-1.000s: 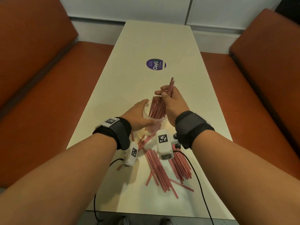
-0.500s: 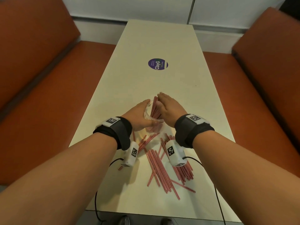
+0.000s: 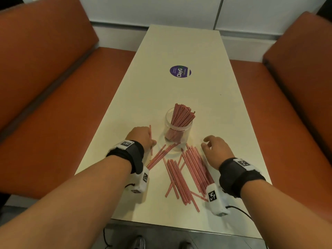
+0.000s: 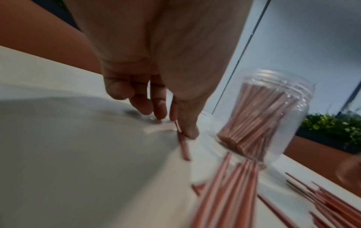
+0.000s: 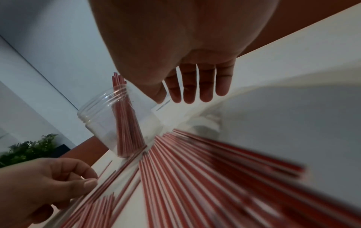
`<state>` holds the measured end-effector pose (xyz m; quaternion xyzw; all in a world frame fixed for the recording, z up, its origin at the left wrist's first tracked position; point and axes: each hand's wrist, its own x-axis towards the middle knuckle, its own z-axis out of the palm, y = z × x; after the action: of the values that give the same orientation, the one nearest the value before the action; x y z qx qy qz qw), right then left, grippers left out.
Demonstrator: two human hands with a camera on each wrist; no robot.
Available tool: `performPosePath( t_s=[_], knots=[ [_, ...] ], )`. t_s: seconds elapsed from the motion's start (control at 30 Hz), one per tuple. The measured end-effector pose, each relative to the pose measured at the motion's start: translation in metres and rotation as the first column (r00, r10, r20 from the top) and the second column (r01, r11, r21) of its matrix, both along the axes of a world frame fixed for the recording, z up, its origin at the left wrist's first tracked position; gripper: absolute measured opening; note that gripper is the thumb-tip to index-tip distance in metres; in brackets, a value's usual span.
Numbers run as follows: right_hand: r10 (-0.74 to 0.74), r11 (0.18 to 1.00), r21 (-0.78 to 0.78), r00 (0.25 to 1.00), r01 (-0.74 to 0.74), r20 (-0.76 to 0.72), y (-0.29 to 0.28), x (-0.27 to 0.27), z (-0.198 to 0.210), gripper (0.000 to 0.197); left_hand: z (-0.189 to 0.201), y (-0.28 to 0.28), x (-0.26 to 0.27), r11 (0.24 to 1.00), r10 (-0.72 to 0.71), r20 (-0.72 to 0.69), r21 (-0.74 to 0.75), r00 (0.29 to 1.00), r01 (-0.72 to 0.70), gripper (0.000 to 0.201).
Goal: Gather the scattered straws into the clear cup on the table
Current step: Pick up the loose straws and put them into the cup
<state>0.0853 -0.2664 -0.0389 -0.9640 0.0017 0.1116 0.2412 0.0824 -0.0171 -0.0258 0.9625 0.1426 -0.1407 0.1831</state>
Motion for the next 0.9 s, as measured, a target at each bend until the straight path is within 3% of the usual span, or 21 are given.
performPosePath(
  t_s=[0.13,0.27,0.37,0.43,0.5,0.6,0.67,0.73,0.8,0.9],
  knots=[
    [0.032,0.996,-0.083,0.992,-0.042,-0.12,-0.009,-0.022,-0.001,0.037,0.002,0.016,-0.019,0.999,-0.001,-0.006,-0.038,1.0,0.001,0.019],
    [0.12,0.985,-0.106,0.983,-0.136,-0.141,-0.001,-0.046,0.002,0.043,-0.002,0.008,-0.052,0.991,-0.127,0.009,0.035,0.992,0.127,0.021],
    [0.144,0.969,-0.173,0.974,-0.174,-0.174,0.014,-0.056,0.001,0.067,-0.003,-0.01,-0.06,0.983,-0.17,-0.018,0.063,0.985,0.171,0.045],
    [0.122,0.957,-0.236,0.974,-0.166,-0.189,0.025,-0.062,-0.002,0.092,-0.005,-0.021,-0.058,0.982,-0.172,-0.012,0.074,0.985,0.173,0.049],
    [0.112,0.945,-0.281,0.975,-0.164,-0.192,0.034,-0.066,-0.003,0.104,-0.008,-0.028,-0.056,0.973,-0.205,-0.028,0.103,0.978,0.207,0.043],
    [0.12,0.944,-0.285,0.977,-0.167,-0.178,0.035,-0.067,-0.004,0.09,-0.012,-0.029,-0.055,0.966,-0.226,-0.032,0.125,0.974,0.228,0.023],
    [0.136,0.949,-0.259,0.976,-0.177,-0.171,0.031,-0.066,-0.005,0.073,-0.013,-0.027,-0.058,0.972,-0.203,-0.026,0.116,0.979,0.205,0.026],
    [0.127,0.95,-0.261,0.977,-0.169,-0.17,0.029,-0.065,-0.005,0.071,-0.013,-0.027,-0.06,0.977,-0.181,-0.009,0.117,0.983,0.181,0.033],
    [0.108,0.956,-0.253,0.979,-0.15,-0.171,0.031,-0.065,-0.006,0.069,-0.013,-0.028,-0.061,0.973,-0.191,-0.014,0.13,0.982,0.191,0.028],
    [0.111,0.961,-0.235,0.98,-0.148,-0.162,0.034,-0.061,-0.006,0.043,-0.015,-0.028,-0.062,0.968,-0.203,-0.028,0.147,0.979,0.205,0.019]
  ],
)
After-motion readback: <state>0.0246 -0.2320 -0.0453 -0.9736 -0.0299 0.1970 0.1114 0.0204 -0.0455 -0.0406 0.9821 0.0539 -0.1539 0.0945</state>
